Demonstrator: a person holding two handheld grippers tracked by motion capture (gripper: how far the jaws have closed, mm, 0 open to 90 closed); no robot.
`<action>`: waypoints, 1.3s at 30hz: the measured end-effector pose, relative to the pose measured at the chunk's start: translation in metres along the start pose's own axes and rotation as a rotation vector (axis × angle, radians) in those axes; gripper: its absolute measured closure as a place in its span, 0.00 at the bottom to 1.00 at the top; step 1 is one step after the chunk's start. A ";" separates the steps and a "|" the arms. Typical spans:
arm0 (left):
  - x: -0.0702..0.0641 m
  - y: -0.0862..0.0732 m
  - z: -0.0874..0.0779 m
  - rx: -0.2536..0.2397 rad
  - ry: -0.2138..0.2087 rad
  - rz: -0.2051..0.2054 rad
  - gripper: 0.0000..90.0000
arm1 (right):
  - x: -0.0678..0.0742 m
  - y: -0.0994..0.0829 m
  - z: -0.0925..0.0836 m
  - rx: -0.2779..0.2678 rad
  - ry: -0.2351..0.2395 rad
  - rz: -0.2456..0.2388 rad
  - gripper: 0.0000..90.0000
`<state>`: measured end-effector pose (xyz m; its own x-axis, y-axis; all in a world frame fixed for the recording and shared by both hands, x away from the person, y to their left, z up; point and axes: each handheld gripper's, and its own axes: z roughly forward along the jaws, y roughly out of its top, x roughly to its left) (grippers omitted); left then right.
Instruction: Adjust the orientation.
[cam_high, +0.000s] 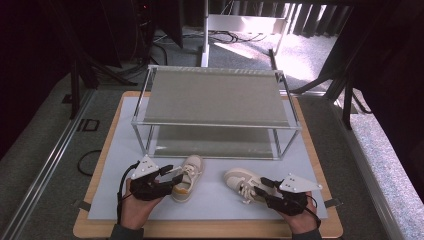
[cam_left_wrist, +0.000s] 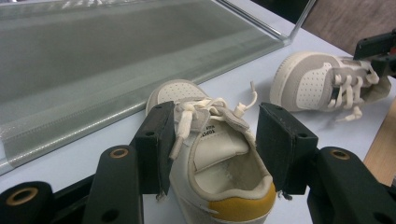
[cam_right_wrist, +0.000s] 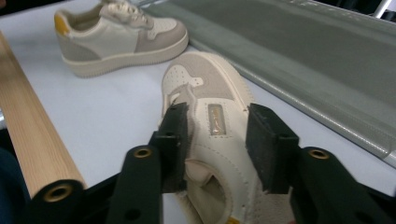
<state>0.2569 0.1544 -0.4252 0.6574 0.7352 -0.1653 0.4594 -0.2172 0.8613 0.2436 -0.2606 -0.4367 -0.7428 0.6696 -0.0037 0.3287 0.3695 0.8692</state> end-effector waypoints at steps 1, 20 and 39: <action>0.000 0.000 0.000 -0.002 0.001 0.000 0.52 | -0.001 0.001 0.000 -0.007 -0.006 0.005 0.70; 0.000 -0.001 0.000 -0.005 -0.001 0.005 0.52 | -0.040 0.017 0.028 0.066 -0.116 0.128 0.84; -0.005 -0.004 -0.006 -0.016 -0.011 0.024 0.42 | -0.032 -0.008 -0.008 0.042 -0.130 0.095 0.33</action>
<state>0.2485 0.1559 -0.4248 0.6745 0.7228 -0.1501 0.4344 -0.2243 0.8724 0.2602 -0.2904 -0.4390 -0.6260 0.7798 0.0114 0.4205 0.3252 0.8470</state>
